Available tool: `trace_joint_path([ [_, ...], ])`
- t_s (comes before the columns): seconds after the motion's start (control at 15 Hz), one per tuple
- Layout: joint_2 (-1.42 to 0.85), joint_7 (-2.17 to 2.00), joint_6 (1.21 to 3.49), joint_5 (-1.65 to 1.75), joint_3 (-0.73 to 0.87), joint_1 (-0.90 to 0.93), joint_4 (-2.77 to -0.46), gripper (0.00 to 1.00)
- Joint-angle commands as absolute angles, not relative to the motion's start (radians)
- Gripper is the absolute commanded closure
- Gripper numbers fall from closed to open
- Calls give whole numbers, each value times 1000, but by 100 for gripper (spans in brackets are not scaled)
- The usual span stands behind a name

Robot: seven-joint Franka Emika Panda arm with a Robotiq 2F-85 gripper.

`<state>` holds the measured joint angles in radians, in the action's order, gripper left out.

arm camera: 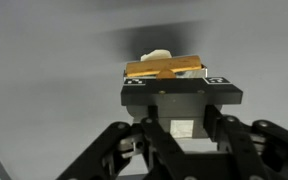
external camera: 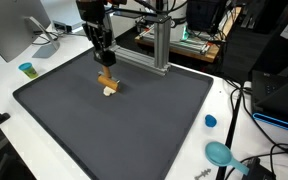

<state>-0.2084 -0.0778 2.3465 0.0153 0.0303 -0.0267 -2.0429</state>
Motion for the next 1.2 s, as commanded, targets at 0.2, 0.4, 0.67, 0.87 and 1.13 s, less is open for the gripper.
trace_joint_path([
  [0.2, -265, -135, 2306, 87, 44, -4, -2022, 79],
  [0.4, -274, -117, 2287, 79, 38, -5, -2023, 79],
  [0.67, -284, -113, 2243, 81, 35, -2, -2016, 79],
  [0.87, -290, -115, 2235, 71, 33, -3, -2014, 79],
  [1.13, -217, -99, 2193, 98, 47, -12, -2040, 79],
])
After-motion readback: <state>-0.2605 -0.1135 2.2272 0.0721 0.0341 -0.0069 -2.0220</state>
